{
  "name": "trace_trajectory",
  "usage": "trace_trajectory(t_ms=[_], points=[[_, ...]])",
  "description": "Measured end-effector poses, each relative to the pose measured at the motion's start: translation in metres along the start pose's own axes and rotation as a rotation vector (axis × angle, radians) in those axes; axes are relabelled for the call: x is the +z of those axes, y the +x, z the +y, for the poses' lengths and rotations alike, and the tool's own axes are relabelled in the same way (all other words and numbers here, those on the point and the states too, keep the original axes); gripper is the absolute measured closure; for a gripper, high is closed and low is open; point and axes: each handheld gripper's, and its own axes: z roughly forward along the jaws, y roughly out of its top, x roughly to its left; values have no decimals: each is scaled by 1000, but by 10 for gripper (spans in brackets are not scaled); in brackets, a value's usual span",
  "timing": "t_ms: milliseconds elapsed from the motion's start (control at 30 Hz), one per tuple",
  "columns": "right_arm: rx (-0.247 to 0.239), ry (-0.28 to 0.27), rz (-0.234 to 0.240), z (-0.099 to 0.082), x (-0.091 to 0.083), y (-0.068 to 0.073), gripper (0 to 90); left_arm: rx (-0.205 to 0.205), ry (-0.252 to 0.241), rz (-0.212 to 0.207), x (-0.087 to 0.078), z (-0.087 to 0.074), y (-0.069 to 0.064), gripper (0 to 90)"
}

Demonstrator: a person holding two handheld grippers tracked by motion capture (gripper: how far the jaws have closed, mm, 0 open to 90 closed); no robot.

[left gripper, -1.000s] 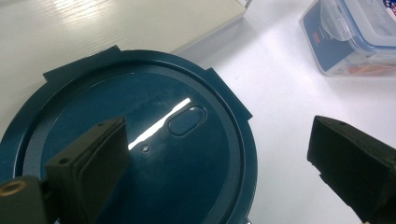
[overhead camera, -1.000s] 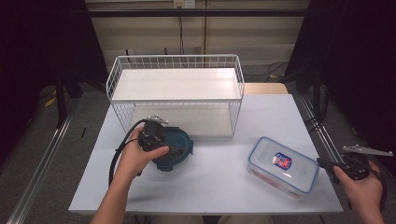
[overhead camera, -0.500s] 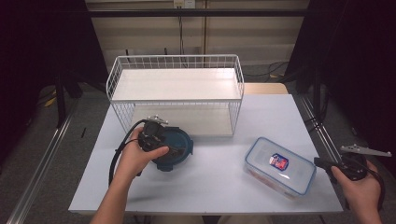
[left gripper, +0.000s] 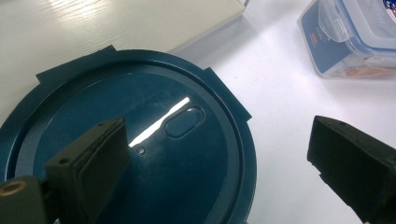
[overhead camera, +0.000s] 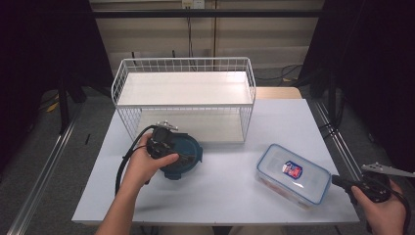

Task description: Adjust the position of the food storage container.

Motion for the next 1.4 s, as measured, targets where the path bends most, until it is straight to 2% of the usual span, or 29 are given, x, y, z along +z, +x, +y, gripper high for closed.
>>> trace_trajectory(t_ms=[33,67,233,333,400,433,533,567,733,767,833,867,1033,1067,1100,1267,1400], points=[[0,0,0,0,0,0,900,-4,0,7,0,0,-1,54],[-1,6,-1,-3,-2,1,900,11,8,7,0,0,0,54],[4,9,12,-7,-4,3,900,6,8,14,1,1,-1,54],[3,17,-2,-9,-2,3,900,4,4,3,2,1,-1,54],[10,12,-10,-8,1,3,900,0,3,-3,3,1,-1,54],[18,12,-7,-7,3,3,900,-12,0,11,4,1,-3,54],[10,13,6,-4,11,6,900,-1,9,7,4,1,-3,54],[9,13,7,-2,13,8,900,-13,-1,4,4,1,-3,54],[-13,21,29,8,28,17,900,13,9,-4,0,0,-1,55],[-18,20,26,9,30,19,900,5,4,-5,0,0,-1,55],[-33,22,15,10,29,20,900,-8,-8,-6,-1,-1,-1,55],[-18,15,23,9,28,21,900,-8,-9,-1,-1,-1,-1,56],[-13,11,52,0,18,21,900,9,7,-8,0,0,-2,56],[-9,13,58,-1,16,21,900,-4,-2,3,2,0,-4,56],[-14,12,59,-4,15,22,900,2,2,-11,2,1,-3,56],[-16,22,102,-11,12,29,900,7,3,-32,7,5,-6,56],[-17,33,104,-14,15,32,900,11,3,-32,9,7,-9,56]])
